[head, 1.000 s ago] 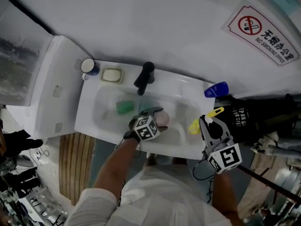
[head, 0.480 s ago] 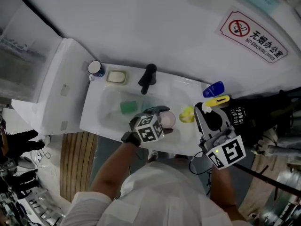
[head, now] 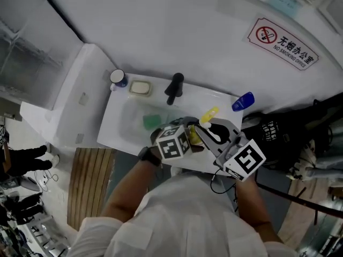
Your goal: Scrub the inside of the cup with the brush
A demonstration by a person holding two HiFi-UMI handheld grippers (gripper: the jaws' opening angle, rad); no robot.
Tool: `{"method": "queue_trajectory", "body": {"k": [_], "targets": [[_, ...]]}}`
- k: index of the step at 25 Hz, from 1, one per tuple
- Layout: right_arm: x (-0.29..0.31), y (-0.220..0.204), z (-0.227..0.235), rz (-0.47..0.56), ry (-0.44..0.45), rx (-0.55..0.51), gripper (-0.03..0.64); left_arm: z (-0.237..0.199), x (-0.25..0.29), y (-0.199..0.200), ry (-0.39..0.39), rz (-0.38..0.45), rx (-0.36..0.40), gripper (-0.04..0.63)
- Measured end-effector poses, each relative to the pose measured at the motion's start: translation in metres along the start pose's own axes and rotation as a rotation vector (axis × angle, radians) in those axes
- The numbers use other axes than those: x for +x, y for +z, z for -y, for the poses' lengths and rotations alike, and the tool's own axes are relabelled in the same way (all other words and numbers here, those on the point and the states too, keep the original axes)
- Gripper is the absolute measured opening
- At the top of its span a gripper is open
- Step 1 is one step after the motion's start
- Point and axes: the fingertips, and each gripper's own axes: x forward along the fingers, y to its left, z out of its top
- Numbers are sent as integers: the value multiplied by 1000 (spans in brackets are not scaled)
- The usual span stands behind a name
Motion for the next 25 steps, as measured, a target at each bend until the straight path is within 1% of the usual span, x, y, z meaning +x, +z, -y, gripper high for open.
{"method": "queue_trajectory", "body": {"k": [4,7,10,15,17,21,25], "targets": [[0,1,-11,-26,100,-16,28,7,-23,18,-27,46,15,385],[-1,0,-14,-69,142,-55,28,7,-38,29,-31,64,22,385],[-1,2,-13,-79,142,-73,28,5,-49,36,-26,70,26,385],[2,12,-9,-28,83,-72,29,4,-54,38,-28,79,6,385],[5,17,-11,-5,77,-60,28,3,-53,37,-27,76,5,385],[13,24,-20,17,122,-56,26,4,-50,31,-38,47,9,385],[16,17,-32,-45,186,-37,25,4,-50,23,-36,34,4,385]]}}
